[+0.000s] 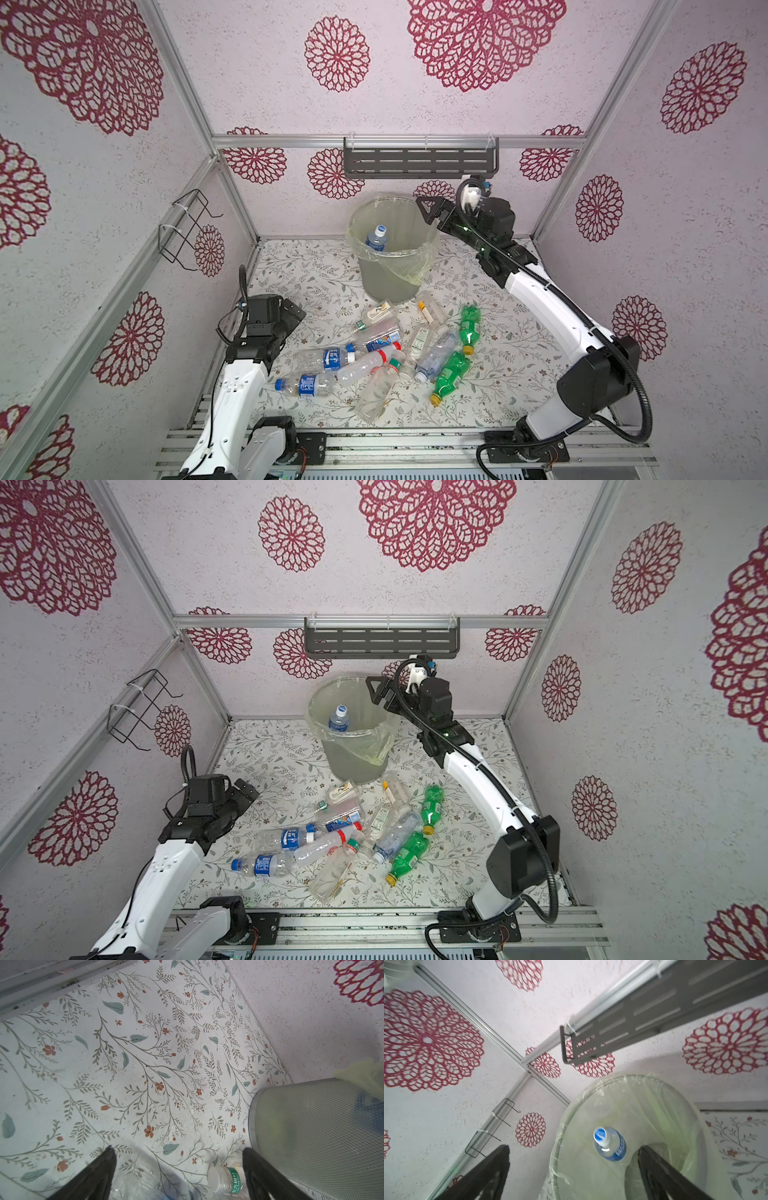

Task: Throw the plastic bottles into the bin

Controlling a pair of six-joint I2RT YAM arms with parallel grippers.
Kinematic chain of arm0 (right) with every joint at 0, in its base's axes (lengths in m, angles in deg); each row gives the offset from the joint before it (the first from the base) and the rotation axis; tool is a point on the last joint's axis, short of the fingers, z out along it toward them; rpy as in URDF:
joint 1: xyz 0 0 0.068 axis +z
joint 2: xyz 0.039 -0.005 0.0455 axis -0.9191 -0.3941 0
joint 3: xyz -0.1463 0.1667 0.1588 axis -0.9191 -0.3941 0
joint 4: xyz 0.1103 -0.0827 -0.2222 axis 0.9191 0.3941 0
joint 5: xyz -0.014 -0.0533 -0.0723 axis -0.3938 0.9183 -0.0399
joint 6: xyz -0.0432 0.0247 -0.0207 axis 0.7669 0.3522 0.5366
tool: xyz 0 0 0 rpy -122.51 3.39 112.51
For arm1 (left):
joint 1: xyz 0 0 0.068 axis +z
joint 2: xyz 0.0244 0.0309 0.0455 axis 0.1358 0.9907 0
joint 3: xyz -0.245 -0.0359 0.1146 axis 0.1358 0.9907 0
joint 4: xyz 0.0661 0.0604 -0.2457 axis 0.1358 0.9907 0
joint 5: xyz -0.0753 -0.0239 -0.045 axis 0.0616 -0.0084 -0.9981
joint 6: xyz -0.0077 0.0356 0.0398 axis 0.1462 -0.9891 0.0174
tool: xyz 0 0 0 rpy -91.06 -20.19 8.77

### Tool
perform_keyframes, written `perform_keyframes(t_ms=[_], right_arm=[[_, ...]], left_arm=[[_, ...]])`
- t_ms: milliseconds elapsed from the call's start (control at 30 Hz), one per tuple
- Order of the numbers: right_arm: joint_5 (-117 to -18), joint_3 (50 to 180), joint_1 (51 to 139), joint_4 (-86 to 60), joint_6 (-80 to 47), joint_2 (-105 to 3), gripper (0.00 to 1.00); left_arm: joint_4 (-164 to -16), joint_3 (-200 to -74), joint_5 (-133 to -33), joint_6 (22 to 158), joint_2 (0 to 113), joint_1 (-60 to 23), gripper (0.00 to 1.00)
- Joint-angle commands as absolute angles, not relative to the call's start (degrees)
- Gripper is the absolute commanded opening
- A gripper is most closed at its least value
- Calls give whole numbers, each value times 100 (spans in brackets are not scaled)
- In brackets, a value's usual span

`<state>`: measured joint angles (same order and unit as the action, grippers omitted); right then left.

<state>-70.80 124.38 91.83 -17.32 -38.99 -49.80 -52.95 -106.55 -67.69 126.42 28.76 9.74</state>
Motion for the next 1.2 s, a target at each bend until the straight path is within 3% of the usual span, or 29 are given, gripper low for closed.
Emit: perform_keyframes(t_ms=[0, 333, 1167], right_arm=[[-6822, 11901, 9195, -1510, -3482, -4031, 99], [-6389, 10506, 9193, -1019, -3151, -2747, 99], [-5520, 9096, 9190, -54, -3301, -1672, 99]], left_arm=[[-5117, -10865, -6758, 12871, 2912, 1018, 97], [-4799, -10984, -6875, 13196, 2996, 1005, 97], [-3571, -10942, -6923, 14088, 3028, 856, 97]])
